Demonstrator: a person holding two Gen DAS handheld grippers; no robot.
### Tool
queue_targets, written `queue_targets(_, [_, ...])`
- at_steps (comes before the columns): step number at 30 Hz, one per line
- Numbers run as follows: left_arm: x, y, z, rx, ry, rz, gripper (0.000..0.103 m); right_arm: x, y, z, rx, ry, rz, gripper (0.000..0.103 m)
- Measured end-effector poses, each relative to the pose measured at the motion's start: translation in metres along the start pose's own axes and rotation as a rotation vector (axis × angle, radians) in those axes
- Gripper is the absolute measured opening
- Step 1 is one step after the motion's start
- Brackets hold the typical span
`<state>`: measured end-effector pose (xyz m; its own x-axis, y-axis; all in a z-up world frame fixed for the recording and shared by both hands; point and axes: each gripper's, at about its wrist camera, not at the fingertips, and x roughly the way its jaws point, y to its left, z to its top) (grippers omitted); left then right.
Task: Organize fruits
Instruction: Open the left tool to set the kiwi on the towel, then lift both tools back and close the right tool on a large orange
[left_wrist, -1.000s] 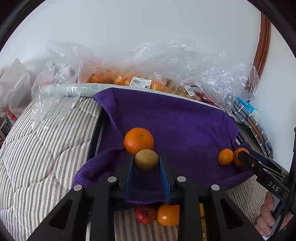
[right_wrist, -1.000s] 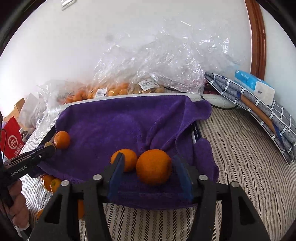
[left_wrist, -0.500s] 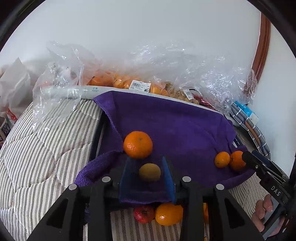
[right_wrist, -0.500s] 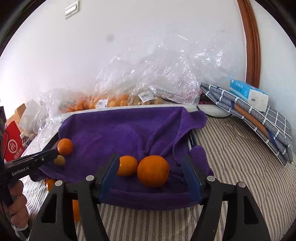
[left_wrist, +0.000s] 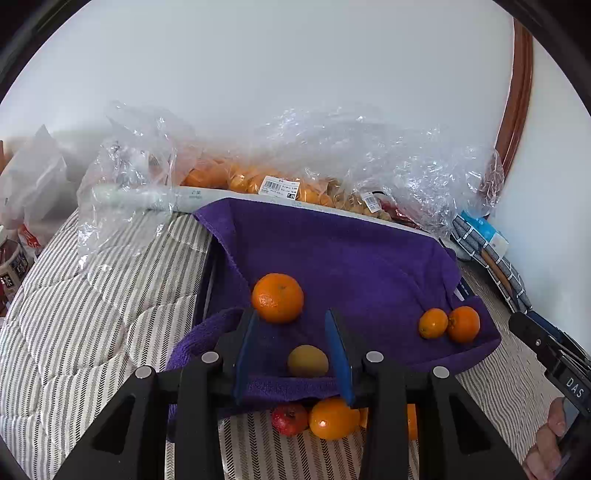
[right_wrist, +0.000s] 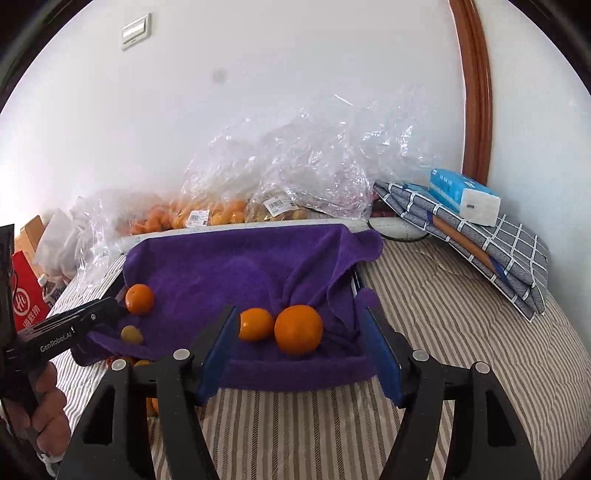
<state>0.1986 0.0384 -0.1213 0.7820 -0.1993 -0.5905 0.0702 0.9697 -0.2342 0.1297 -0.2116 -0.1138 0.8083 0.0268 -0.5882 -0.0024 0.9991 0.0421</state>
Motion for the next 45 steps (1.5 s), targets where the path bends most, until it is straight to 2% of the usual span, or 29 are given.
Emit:
queue_targets(5, [-0.018,0.01,-0.014,-0.017,0.007,-0.001,0.036,-0.014,0.009,-0.015,-0.02,0.033,0.03,0.068])
queue_targets(9, [-0.034,0.021,-0.034,0.007,0.012,0.018,0.04,-0.021,0.018,-0.028,-0.024,0.05,0.045,0.067])
queue_targets(14, [-0.054,0.039,-0.054,-0.006,0.024,0.045,0.042,-0.025,0.03,-0.046,-0.014,0.095,0.079,0.058])
queue_targets(19, [-0.06,0.055,-0.061,-0.051,0.043,0.072,0.043,-0.028,0.042,-0.057,-0.034,0.108,0.122,0.055])
queue_targets(26, [-0.05,0.06,-0.062,-0.079,0.097,0.087,0.045,-0.003,0.065,-0.064,-0.07,0.186,0.187,0.044])
queue_targets(33, [-0.042,0.058,-0.062,-0.068,0.132,0.082,0.045,0.021,0.086,-0.065,-0.151,0.24,0.184,0.044])
queue_targets(43, [-0.039,0.059,-0.062,-0.079,0.149,0.082,0.045,0.048,0.093,-0.056,-0.173,0.295,0.183,0.043])
queue_targets(45, [-0.039,0.059,-0.062,-0.076,0.149,0.079,0.045,0.046,0.091,-0.056,-0.165,0.28,0.19,0.041])
